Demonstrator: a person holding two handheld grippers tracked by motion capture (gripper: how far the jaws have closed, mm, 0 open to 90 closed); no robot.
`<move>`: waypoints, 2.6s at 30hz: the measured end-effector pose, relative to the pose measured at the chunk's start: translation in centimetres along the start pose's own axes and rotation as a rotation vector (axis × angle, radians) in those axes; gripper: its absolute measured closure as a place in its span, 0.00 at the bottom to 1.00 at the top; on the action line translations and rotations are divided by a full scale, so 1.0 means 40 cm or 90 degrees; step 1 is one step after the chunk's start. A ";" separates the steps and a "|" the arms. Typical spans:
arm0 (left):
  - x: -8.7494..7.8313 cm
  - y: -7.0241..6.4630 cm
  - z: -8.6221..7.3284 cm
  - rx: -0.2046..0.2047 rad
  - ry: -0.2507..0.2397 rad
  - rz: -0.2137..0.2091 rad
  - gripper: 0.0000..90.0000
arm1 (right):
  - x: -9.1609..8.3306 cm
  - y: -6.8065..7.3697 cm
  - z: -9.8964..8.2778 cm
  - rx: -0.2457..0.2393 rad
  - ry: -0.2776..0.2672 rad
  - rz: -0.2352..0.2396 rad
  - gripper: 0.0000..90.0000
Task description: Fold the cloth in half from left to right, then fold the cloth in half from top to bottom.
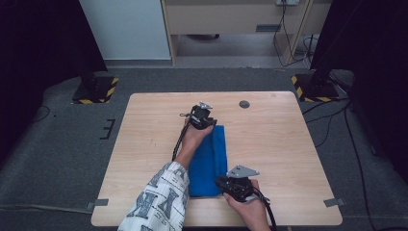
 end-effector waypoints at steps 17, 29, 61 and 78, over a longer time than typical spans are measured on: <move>-0.082 0.016 0.008 -0.008 -0.043 -0.011 0.30 | 0.007 -0.058 -0.012 0.022 0.041 -0.030 0.13; -0.154 0.059 -0.035 0.004 -0.035 0.008 0.18 | 0.020 -0.088 0.022 -0.009 0.029 -0.035 0.12; -0.274 0.126 -0.155 0.007 -0.021 0.058 0.11 | 0.155 -0.264 0.176 -0.055 0.038 -0.046 0.18; -0.222 0.160 -0.096 -0.025 -0.012 0.060 0.11 | 0.212 -0.374 0.238 -0.022 0.044 -0.074 0.32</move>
Point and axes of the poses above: each handheld gripper's, and its own axes: x roughly forward along the jaws, z roughly out of its top, y roughly to its left, the point moved 6 cm from there along x, roughly forward along the jaws, and after that the axes turned 11 degrees about -x, right-handed, at the moved point
